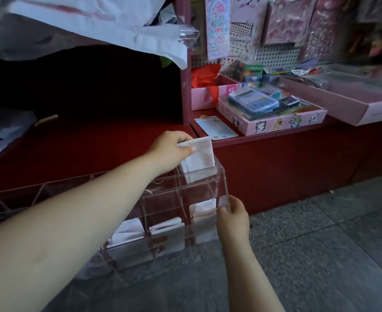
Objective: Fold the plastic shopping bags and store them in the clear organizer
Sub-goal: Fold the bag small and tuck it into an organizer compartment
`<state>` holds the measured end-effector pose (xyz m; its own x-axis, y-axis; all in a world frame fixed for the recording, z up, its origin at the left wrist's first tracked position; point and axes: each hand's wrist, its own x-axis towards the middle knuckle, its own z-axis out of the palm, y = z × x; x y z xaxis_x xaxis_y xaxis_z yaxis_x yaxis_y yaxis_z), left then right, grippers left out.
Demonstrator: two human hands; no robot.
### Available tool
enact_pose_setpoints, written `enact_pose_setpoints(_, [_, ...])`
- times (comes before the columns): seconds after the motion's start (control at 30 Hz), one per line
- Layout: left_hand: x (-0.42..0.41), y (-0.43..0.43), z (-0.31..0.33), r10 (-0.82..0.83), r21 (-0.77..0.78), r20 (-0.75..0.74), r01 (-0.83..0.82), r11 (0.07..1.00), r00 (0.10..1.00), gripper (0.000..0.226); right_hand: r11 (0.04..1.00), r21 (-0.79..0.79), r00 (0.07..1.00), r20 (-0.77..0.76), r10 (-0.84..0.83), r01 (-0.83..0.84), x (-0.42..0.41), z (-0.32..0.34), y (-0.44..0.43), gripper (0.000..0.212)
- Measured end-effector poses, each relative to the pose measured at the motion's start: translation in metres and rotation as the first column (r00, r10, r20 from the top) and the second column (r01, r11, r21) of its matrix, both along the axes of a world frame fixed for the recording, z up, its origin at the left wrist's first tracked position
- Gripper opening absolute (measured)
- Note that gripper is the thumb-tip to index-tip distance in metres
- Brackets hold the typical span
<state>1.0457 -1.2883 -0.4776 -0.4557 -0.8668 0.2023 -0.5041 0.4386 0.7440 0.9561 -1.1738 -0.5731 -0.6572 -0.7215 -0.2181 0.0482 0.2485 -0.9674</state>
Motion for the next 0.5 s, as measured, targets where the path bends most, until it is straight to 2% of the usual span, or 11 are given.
enact_pose_setpoints(0.07, [-0.0025, -0.0010, 0.0004, -0.001, -0.005, -0.020, 0.001, 1.000, 1.000, 0.017, 1.000, 0.007, 1.000, 0.001, 0.005, -0.005, 0.0017, 0.0000, -0.0010, 0.037])
enact_pose_setpoints(0.13, [-0.0035, -0.0027, -0.0004, -0.017, -0.003, 0.062, 0.017, 1.000, 0.998, 0.009, 1.000, 0.003, 1.000, 0.008, -0.003, 0.003, 0.0028, -0.0006, -0.0019, 0.038])
enact_pose_setpoints(0.27, [-0.0023, -0.0018, -0.0031, -0.106, 0.048, 0.294, 0.096, 0.994, 0.950, 0.011, 1.000, 0.007, 1.000, 0.011, 0.006, -0.006, 0.0043, -0.0007, -0.0030, 0.040])
enact_pose_setpoints(0.5, [-0.0060, 0.0018, -0.0066, -0.109, 0.022, 0.481, 0.112, 0.993, 0.870, 0.020, 1.000, -0.010, 1.000, -0.014, 0.019, -0.019, 0.0028, -0.0027, -0.0036, 0.039])
